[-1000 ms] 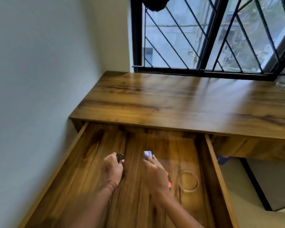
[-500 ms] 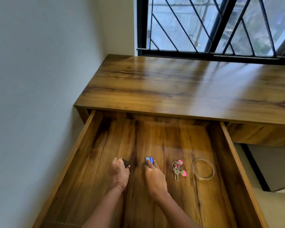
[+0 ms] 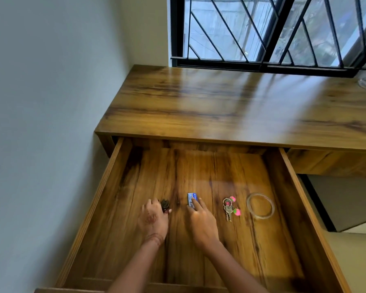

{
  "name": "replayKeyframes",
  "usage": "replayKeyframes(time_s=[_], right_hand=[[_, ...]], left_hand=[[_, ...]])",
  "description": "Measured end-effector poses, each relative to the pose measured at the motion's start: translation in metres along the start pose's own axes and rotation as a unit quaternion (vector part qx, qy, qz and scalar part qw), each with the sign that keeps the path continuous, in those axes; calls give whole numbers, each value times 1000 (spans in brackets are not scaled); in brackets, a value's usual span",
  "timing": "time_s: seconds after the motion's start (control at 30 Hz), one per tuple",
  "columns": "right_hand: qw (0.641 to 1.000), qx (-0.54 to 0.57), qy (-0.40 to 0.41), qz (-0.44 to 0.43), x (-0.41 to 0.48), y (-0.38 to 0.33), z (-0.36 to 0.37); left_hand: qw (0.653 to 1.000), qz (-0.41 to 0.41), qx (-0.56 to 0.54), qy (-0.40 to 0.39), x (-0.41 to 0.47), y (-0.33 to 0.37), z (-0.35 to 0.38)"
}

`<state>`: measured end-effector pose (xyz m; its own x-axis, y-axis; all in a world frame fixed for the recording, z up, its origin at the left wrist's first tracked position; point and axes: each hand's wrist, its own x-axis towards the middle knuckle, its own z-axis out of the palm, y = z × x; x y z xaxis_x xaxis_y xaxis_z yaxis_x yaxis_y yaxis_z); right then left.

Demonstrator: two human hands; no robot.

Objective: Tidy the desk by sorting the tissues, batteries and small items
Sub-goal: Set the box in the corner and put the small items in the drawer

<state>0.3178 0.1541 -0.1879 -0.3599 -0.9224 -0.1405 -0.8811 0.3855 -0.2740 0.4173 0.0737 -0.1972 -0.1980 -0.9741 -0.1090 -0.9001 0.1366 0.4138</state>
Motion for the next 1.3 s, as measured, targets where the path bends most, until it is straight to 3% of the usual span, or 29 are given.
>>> replayKeyframes(time_s=[0.37, 0.53, 0.77, 0.87, 1.3], right_hand=[[986, 61, 153, -19, -86, 9, -12], [971, 53, 233, -9, -146, 25, -7], [980, 11, 193, 50, -206, 65, 13], [985, -24, 163, 47, -212, 74, 14], [984, -63, 162, 40, -160, 89, 9]], left_hand=[[996, 77, -29, 41, -95, 4, -32], [988, 142, 15, 52, -158, 1, -35], [968, 209, 137, -15, -208, -25, -7], [967, 211, 142, -28, -211, -32, 1], [941, 266, 201, 51, -141, -18, 22]])
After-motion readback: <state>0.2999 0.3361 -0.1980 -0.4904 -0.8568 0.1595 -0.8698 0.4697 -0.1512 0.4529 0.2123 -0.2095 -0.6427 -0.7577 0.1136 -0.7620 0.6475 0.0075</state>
